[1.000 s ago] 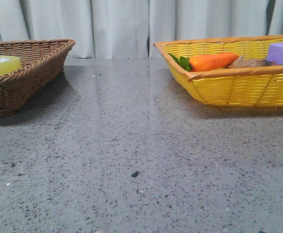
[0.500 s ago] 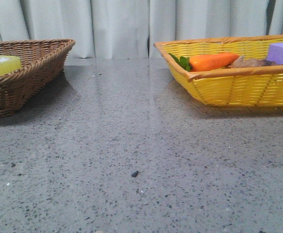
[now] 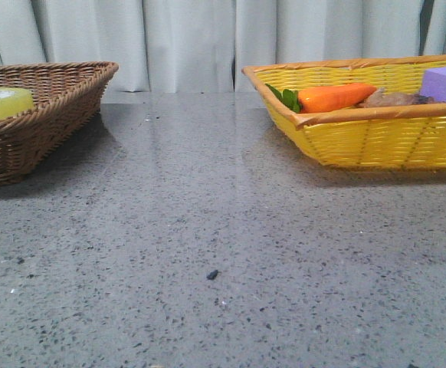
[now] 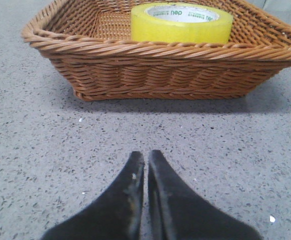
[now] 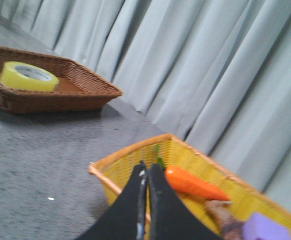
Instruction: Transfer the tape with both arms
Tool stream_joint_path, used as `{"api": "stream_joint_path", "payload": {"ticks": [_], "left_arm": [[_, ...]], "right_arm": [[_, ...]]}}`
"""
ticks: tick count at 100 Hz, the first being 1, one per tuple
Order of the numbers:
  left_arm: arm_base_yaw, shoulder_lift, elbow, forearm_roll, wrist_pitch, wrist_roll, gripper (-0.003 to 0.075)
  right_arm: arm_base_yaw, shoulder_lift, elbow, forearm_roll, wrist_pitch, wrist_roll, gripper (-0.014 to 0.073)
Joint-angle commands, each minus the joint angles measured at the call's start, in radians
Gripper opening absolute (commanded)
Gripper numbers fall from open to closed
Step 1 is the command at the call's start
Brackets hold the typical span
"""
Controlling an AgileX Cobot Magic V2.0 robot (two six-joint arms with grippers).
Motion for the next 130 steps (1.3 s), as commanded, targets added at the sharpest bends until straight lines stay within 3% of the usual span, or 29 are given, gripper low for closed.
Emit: {"api": "stream_joint_path", "payload": {"ticks": [1, 23, 37, 49, 61, 68, 86, 97, 112, 130], "left_arm": [[-0.001, -0.03, 0.009, -0.007, -0.049, -0.009, -0.0021], [-0.001, -0.03, 0.009, -0.007, -0.049, -0.009, -0.0021], [-0.001, -0.03, 0.009, -0.007, -0.049, -0.009, -0.0021], [-0.001, -0.03, 0.009, -0.007, -0.049, -0.009, -0.0021], [-0.001, -0.03, 0.009, -0.007, -0.049, -0.009, -0.0021], [-0.001, -0.03, 0.009, -0.007, -0.049, -0.009, -0.0021], [-0.001, -0.03, 0.009, -0.007, -0.049, -0.009, -0.0021], [-0.001, -0.03, 0.009, -0.007, -0.049, -0.009, -0.0021], [-0.001, -0.03, 0.009, -0.007, -0.049, -0.009, -0.0021], [-0.001, -0.03, 0.009, -0.007, -0.049, -0.009, -0.0021]], "right_arm": [[-0.004, 0.012, -0.024, -0.08, -0.063, -0.012, -0.0074], [-0.06, 0.012, -0.002, -0.072, -0.091, -0.012, -0.0074], [-0.214, 0.012, 0.029, 0.143, -0.153, -0.012, -0.0074], [-0.373, 0.012, 0.095, 0.256, -0.364, -0.012, -0.0074], [-0.532, 0.012, 0.211, 0.407, -0.698, -0.013, -0.0074], [-0.613, -0.003, 0.274, 0.496, -0.774, -0.013, -0.0074], [-0.748, -0.067, 0.354, 0.587, -0.713, -0.016, -0.0074], [-0.797, -0.087, 0.367, 0.628, -0.545, -0.048, -0.0074], [-0.837, -0.127, 0.369, 0.829, -0.309, -0.265, -0.0074], [-0.857, -0.127, 0.369, 0.826, -0.128, -0.271, -0.0074]]}}
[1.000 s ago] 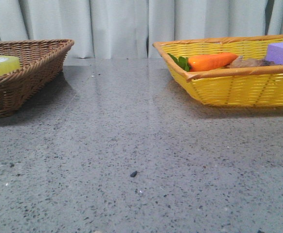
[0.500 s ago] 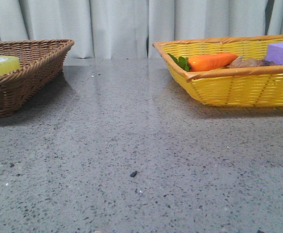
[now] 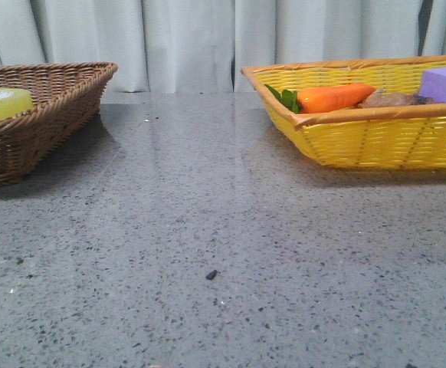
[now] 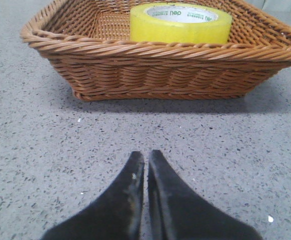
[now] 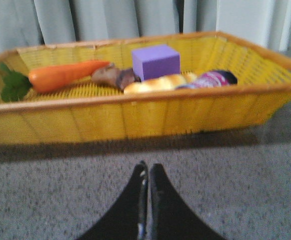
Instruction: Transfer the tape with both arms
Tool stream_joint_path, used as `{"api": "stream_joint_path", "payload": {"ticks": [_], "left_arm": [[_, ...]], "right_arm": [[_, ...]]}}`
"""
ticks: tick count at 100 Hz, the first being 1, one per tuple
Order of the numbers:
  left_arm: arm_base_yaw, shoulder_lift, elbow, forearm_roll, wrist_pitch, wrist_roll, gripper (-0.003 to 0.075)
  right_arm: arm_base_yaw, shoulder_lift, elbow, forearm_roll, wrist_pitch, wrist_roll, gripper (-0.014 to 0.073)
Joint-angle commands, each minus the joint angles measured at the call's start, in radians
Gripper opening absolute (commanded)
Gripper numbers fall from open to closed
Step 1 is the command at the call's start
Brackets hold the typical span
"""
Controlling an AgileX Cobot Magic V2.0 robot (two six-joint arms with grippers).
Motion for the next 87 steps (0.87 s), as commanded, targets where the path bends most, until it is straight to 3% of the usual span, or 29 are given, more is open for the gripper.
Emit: {"api": "stream_joint_path", "payload": {"ticks": [1, 18, 87], "left_arm": [[-0.001, -0.03, 0.009, -0.007, -0.049, -0.009, -0.0021], [-0.001, -0.03, 0.009, -0.007, -0.049, -0.009, -0.0021], [-0.001, -0.03, 0.009, -0.007, -0.049, -0.009, -0.0021]], "right_arm": [[-0.009, -0.022, 0.021, 0.008, 0.017, -0.023, -0.0074], [-0.009, -0.022, 0.021, 0.008, 0.135, -0.023, -0.0074], [-0.009, -0.022, 0.021, 0.008, 0.133, -0.023, -0.0074]]}}
